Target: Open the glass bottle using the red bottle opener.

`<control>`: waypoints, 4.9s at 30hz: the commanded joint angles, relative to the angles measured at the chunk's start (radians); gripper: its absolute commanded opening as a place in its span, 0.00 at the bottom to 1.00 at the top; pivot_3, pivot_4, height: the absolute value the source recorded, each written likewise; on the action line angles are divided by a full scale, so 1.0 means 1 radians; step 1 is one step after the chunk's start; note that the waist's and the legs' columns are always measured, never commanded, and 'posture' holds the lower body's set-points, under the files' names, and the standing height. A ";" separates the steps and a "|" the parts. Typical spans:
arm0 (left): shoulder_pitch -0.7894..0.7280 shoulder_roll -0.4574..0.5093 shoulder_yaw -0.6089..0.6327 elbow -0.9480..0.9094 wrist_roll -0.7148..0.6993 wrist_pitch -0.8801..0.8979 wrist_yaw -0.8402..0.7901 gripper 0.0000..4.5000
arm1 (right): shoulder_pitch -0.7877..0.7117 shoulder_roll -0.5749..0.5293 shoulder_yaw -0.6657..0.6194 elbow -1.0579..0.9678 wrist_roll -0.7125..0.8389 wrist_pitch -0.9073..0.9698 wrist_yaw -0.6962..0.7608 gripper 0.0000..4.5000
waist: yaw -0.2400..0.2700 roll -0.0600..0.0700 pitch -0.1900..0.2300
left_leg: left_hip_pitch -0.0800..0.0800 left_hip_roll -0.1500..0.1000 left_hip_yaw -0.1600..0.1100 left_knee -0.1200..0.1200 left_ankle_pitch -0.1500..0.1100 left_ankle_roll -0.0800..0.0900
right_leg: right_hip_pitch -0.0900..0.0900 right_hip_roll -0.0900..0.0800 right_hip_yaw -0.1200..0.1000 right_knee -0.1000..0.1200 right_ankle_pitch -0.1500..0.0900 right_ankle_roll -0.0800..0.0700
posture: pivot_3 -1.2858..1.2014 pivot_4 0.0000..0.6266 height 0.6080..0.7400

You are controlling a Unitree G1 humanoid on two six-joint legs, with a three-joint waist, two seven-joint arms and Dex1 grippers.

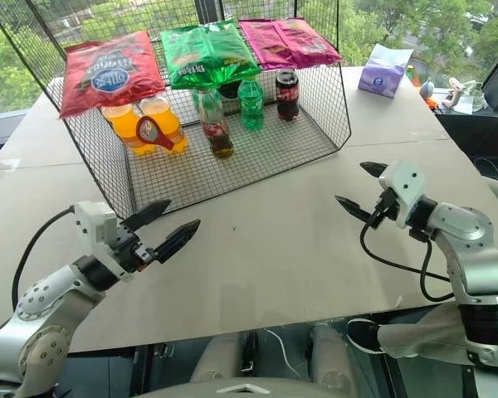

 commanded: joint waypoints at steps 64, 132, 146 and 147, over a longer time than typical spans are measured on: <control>-0.650 -0.166 -0.077 0.332 0.388 0.124 0.535 0.99 | -0.020 0.158 0.021 -0.435 0.335 0.037 -0.109 1.00 | 0.014 -0.001 0.000 | -0.001 -0.001 -0.001 0.000 0.000 0.000 | 0.000 0.001 0.000 0.000 0.002 0.004 | 0.52 0.24 1.00; -0.629 -0.152 -0.036 0.302 0.427 0.116 0.389 0.02 | -0.002 0.153 0.022 -0.454 0.314 0.095 -0.164 1.00 | 0.012 -0.002 0.001 | -0.001 -0.001 -0.001 0.000 0.000 0.000 | 0.000 0.001 0.000 0.000 0.003 0.004 | 0.52 0.24 1.00; -0.576 -0.031 -0.014 0.280 0.059 0.300 0.011 0.02 | 0.016 -0.016 0.144 -0.518 0.168 0.342 -0.209 1.00 | 0.013 -0.002 0.001 | -0.001 -0.001 -0.001 0.000 0.000 0.000 | 0.000 0.000 -0.001 0.000 0.000 0.000 | 0.52 0.24 1.00; -0.577 -0.031 0.013 0.268 -0.047 0.387 -0.002 0.02 | 0.015 -0.010 0.139 -0.513 0.217 0.368 -0.188 1.00 | 0.012 -0.002 0.001 | -0.001 -0.001 -0.002 0.000 0.000 0.000 | 0.000 0.000 -0.001 0.000 0.000 0.000 | 0.52 0.24 1.00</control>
